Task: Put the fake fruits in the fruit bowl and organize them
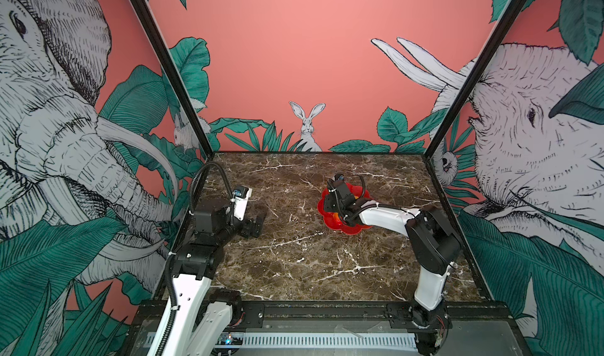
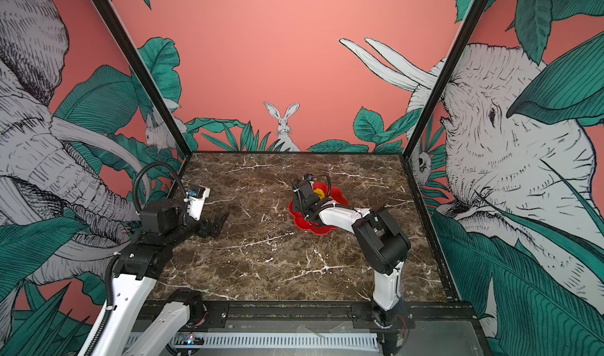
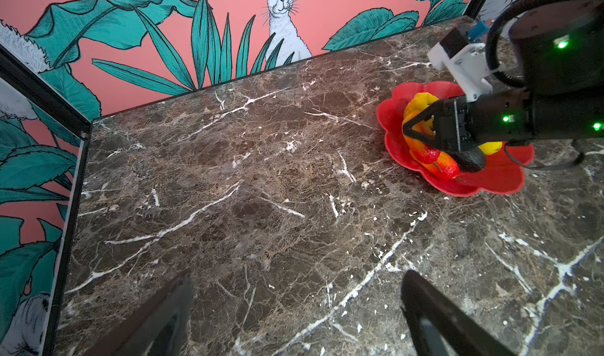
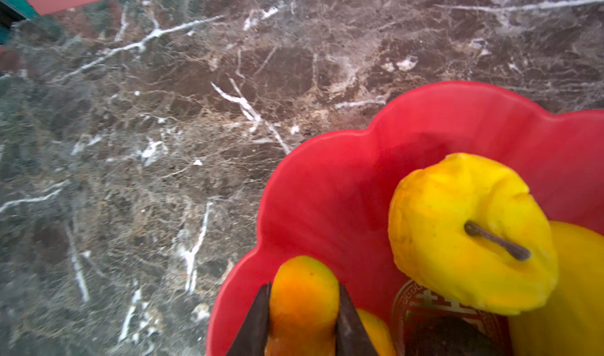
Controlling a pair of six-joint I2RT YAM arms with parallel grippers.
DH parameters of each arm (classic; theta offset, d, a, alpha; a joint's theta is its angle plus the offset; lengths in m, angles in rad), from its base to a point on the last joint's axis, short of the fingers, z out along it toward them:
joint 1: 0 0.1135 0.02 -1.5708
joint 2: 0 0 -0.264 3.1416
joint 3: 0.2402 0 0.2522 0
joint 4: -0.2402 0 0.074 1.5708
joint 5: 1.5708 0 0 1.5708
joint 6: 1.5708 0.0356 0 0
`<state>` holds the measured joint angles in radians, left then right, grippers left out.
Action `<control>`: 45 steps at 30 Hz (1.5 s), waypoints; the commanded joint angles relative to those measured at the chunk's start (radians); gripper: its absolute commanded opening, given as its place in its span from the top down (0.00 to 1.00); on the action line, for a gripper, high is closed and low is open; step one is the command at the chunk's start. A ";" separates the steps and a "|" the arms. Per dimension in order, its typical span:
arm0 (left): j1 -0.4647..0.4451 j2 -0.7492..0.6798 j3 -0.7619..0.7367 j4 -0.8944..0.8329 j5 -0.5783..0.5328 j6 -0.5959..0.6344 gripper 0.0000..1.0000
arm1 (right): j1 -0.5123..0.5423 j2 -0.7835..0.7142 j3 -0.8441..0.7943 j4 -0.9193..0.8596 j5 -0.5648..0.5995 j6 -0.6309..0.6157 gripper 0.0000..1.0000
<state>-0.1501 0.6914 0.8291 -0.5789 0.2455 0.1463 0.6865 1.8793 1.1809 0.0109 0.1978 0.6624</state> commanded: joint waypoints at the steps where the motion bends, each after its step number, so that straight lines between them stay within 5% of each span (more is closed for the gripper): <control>1: -0.001 -0.004 -0.010 -0.012 0.003 -0.005 0.00 | -0.005 0.026 0.038 0.031 0.031 0.022 0.79; 5: 0.000 -0.001 -0.010 -0.012 0.005 -0.004 0.00 | -0.005 0.045 0.052 0.031 0.026 0.019 0.75; 11: 0.000 0.000 -0.010 -0.012 0.003 -0.005 0.00 | -0.007 0.046 0.056 0.028 0.018 0.006 0.52; 17: 0.000 -0.001 -0.010 -0.012 0.002 -0.005 0.00 | -0.008 -0.016 0.053 0.008 0.025 -0.042 0.39; 25: -0.001 -0.001 -0.012 -0.012 -0.005 -0.003 0.00 | -0.011 -0.266 -0.028 0.002 -0.022 -0.324 0.00; 32: 0.000 0.045 0.032 0.002 -0.013 -0.036 0.00 | -0.116 -0.676 -0.266 -0.100 -0.016 -0.574 0.00; 39: -0.002 0.055 -0.031 0.217 -0.315 -0.201 0.00 | -0.281 -1.164 -0.744 0.176 0.066 -0.739 0.00; 42: -0.003 0.039 -0.192 0.466 -0.434 -0.201 0.00 | -0.390 -1.198 -0.883 0.306 0.159 -0.707 0.00; 45: -0.004 0.089 -0.341 0.722 -0.529 -0.143 0.00 | -0.504 -1.097 -0.923 0.386 0.125 -0.644 0.00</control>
<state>-0.1501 0.7376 0.5858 -0.1455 -0.1265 -0.0109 0.2493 0.7166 0.2794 0.2173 0.2932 -0.0067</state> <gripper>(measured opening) 0.996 0.999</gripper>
